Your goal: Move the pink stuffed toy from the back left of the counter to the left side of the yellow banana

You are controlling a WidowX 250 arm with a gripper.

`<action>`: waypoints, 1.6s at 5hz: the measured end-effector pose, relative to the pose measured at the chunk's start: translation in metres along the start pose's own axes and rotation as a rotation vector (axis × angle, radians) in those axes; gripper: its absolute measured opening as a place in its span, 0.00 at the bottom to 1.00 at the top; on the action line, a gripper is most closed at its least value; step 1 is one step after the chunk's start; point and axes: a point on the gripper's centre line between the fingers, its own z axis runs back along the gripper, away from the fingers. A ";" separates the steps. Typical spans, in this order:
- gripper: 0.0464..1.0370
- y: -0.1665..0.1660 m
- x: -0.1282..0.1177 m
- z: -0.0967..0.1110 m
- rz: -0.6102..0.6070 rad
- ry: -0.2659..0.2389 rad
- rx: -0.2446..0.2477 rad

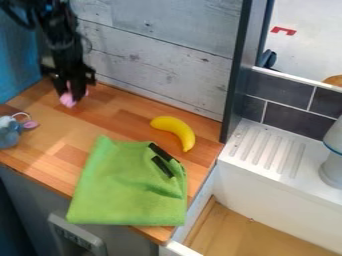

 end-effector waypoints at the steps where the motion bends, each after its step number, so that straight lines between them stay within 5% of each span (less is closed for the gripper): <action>1: 0.32 -0.019 0.010 0.015 -0.024 -0.031 0.042; 5: 0.31 -0.086 -0.010 0.008 -0.136 0.203 -0.021; 8: 0.31 -0.109 -0.011 -0.022 -0.212 0.203 -0.124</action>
